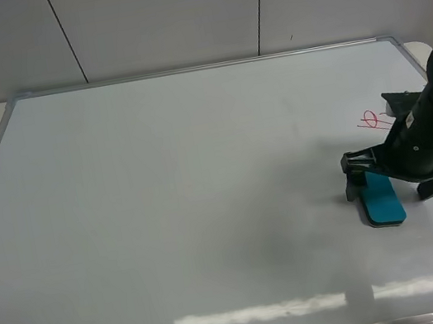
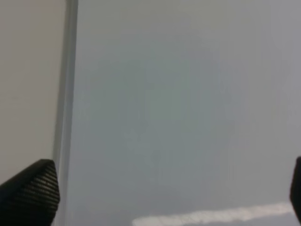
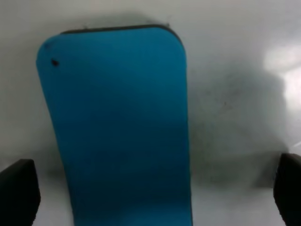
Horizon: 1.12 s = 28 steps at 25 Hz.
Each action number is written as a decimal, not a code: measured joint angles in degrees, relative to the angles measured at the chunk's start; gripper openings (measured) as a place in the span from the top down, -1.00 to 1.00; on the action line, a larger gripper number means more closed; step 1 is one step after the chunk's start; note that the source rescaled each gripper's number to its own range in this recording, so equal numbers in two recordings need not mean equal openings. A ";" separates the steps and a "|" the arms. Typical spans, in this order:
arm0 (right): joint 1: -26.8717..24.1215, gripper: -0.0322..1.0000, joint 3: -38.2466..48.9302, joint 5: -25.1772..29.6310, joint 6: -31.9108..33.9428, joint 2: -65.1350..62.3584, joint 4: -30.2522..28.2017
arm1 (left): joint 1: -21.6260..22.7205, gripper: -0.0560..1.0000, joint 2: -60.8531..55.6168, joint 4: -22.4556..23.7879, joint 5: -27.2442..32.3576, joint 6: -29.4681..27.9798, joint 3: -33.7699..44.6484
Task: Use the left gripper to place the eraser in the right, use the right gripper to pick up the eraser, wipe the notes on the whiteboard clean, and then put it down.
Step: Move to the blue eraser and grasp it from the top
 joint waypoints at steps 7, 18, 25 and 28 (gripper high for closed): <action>0.43 -1.00 -0.11 -1.78 0.05 0.22 0.12 | 0.00 -1.00 0.00 0.00 -0.04 0.00 0.00; 0.43 -1.00 -0.11 -0.37 0.29 0.22 0.41 | 0.00 -1.00 0.00 0.00 -0.04 0.00 0.00; 0.43 -1.00 -0.11 0.19 0.46 0.22 0.41 | 0.00 -1.00 0.00 0.00 -0.04 0.00 0.00; 0.43 -0.99 -0.11 0.23 0.46 0.22 0.41 | 0.00 -1.00 0.00 0.00 -0.04 0.00 0.00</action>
